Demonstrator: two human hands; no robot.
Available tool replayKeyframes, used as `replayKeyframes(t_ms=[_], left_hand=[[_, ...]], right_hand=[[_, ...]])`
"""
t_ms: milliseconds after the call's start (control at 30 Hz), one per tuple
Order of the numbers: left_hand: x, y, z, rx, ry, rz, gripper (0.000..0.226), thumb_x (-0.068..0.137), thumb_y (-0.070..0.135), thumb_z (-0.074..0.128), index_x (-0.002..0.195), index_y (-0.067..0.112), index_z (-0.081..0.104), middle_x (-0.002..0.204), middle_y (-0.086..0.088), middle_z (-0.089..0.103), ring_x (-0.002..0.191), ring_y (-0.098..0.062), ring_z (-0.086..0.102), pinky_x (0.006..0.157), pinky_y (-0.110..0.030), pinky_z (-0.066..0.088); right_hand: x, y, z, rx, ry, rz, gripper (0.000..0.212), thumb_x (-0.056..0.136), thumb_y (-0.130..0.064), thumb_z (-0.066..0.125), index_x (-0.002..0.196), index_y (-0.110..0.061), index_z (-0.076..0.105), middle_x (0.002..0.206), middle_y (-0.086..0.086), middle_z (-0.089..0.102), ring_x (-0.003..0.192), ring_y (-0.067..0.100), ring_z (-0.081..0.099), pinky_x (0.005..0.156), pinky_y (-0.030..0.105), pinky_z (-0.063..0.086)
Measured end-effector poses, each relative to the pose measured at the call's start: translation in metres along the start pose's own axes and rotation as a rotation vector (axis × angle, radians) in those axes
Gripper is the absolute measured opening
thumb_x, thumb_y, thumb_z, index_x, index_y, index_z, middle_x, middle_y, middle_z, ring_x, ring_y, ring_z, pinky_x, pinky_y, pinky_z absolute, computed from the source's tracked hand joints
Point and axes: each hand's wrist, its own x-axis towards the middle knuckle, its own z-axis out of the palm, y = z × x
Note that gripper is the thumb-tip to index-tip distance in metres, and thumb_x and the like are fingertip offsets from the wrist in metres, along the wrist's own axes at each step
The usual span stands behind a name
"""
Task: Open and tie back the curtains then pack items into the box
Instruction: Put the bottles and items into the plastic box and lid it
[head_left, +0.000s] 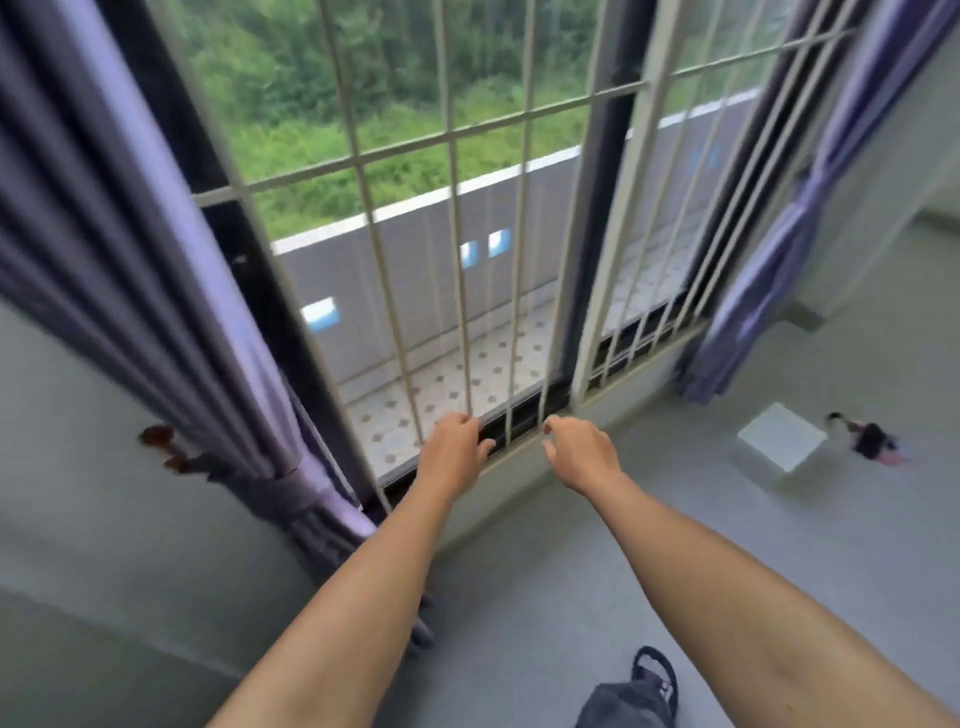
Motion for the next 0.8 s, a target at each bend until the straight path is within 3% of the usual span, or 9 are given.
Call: replayKeyframes(t_ms=[100,200,433,633,800], left_hand=[[0.050,0.052,-0.006,0.036,0.056,0.111,0.037,0.094,0.036,0.052,0.119,0.010,0.060,0.124,-0.007,0.057,0.119,-0.025,0.048,0.098,-0.036,0.042],[0.100,0.112,0.002,0.135,0.080,0.194,0.036,0.094,0.035,0.052,0.121,0.012,0.059,0.136,-0.007,0.052,0.138,-0.029,0.031,0.115,-0.041,0.025],[0.175,0.282,0.043,0.178,0.079,0.335,0.031,0.091,0.033,0.054,0.112,0.011,0.063,0.119,-0.010,0.059,0.121,-0.030,0.039,0.105,-0.039,0.034],[0.234,0.428,0.085,0.127,0.097,0.397,0.032,0.092,0.027,0.053,0.117,0.008,0.060,0.136,-0.020,0.045,0.139,-0.037,0.021,0.115,-0.043,0.020],[0.273,0.528,0.127,0.169,0.048,0.491,0.029,0.091,0.030,0.048,0.102,0.009,0.064,0.112,-0.015,0.058,0.126,-0.041,0.036,0.109,-0.046,0.028]], right_hand=[[0.023,0.057,-0.046,0.025,0.091,0.074,0.026,0.097,-0.026,0.047,0.118,-0.017,0.057,0.117,0.009,0.064,0.109,0.031,0.057,0.088,0.038,0.045],[0.039,0.127,-0.090,0.021,0.161,0.145,0.024,0.095,-0.023,0.047,0.116,-0.019,0.059,0.117,0.009,0.063,0.108,0.032,0.058,0.086,0.038,0.046],[0.044,0.303,-0.163,-0.008,0.201,0.295,0.029,0.091,-0.015,0.047,0.116,-0.023,0.060,0.122,0.006,0.061,0.113,0.031,0.055,0.093,0.039,0.041],[0.032,0.435,-0.212,-0.072,0.238,0.376,0.028,0.092,-0.020,0.048,0.119,-0.021,0.058,0.123,0.006,0.060,0.114,0.029,0.055,0.093,0.038,0.040],[0.021,0.535,-0.251,-0.029,0.267,0.497,0.029,0.093,-0.022,0.048,0.121,-0.025,0.056,0.129,0.003,0.059,0.116,0.028,0.054,0.091,0.036,0.039]])
